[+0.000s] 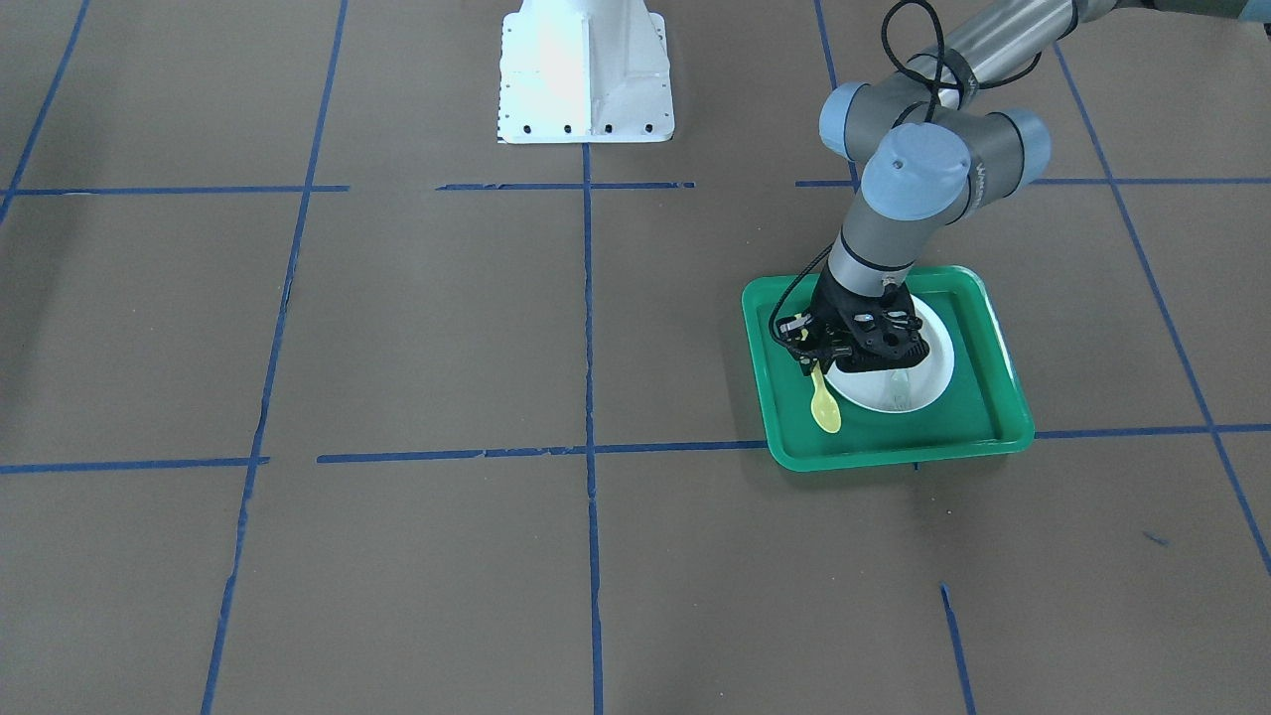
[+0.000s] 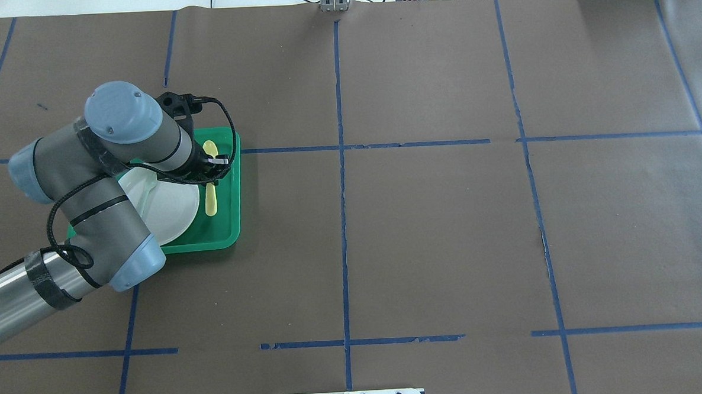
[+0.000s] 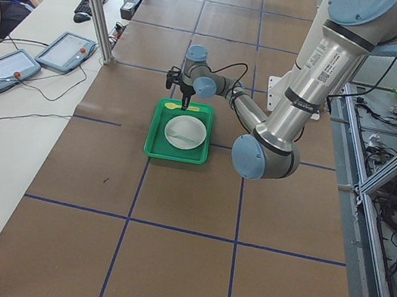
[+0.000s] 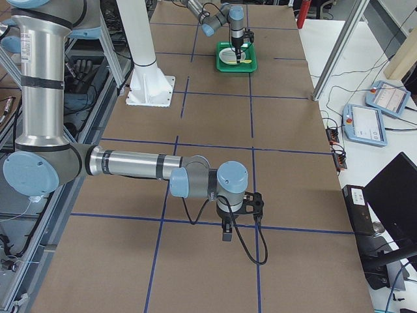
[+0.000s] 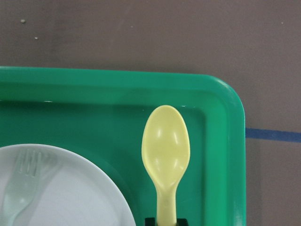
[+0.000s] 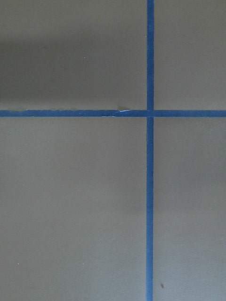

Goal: Place spoon
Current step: 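Carry the spoon off the plate and lower it onto the tray beside the plate, then open the left gripper and raise it away from the tray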

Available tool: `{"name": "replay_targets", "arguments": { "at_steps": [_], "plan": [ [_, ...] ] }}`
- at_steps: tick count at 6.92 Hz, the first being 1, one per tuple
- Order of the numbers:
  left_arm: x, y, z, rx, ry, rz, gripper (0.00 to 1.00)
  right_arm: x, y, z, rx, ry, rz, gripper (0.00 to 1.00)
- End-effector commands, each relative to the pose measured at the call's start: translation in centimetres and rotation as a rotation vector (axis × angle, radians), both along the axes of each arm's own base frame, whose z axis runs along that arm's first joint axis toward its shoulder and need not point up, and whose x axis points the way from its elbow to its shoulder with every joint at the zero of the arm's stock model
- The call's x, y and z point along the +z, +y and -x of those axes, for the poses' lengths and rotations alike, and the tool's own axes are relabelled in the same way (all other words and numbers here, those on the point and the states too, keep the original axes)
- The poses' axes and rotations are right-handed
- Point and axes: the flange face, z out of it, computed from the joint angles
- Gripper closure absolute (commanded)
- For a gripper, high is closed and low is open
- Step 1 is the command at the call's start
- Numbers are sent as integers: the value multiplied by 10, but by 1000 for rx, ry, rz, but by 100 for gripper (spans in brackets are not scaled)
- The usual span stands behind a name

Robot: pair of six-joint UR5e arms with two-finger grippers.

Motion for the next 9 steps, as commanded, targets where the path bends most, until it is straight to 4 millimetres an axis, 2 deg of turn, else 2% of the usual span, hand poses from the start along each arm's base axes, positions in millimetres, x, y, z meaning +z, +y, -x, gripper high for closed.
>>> {"name": "replay_targets", "arguments": {
  "at_steps": [1, 3, 4, 5, 7, 8, 9],
  "plan": [
    [4, 7, -10, 16, -6, 6, 57, 0, 0, 0, 0, 0, 0, 0],
    [-1, 8, -7, 17, 1, -9, 10, 0, 0, 0, 0, 0, 1, 0],
    [-3, 7, -6, 16, 4, -11, 3, 0, 0, 0, 0, 0, 1, 0],
    [-17, 6, 5, 6, 28, -30, 2, 0, 0, 0, 0, 2, 0, 0],
    [-44, -12, 52, -37, 69, -85, 3, 0, 0, 0, 0, 0, 0, 0],
    [-32, -20, 94, -23, 45, -139, 2, 0, 0, 0, 0, 0, 0, 0],
    [-12, -19, 138, 97, -13, -176, 2, 0, 0, 0, 0, 0, 1, 0]
  ]
}}
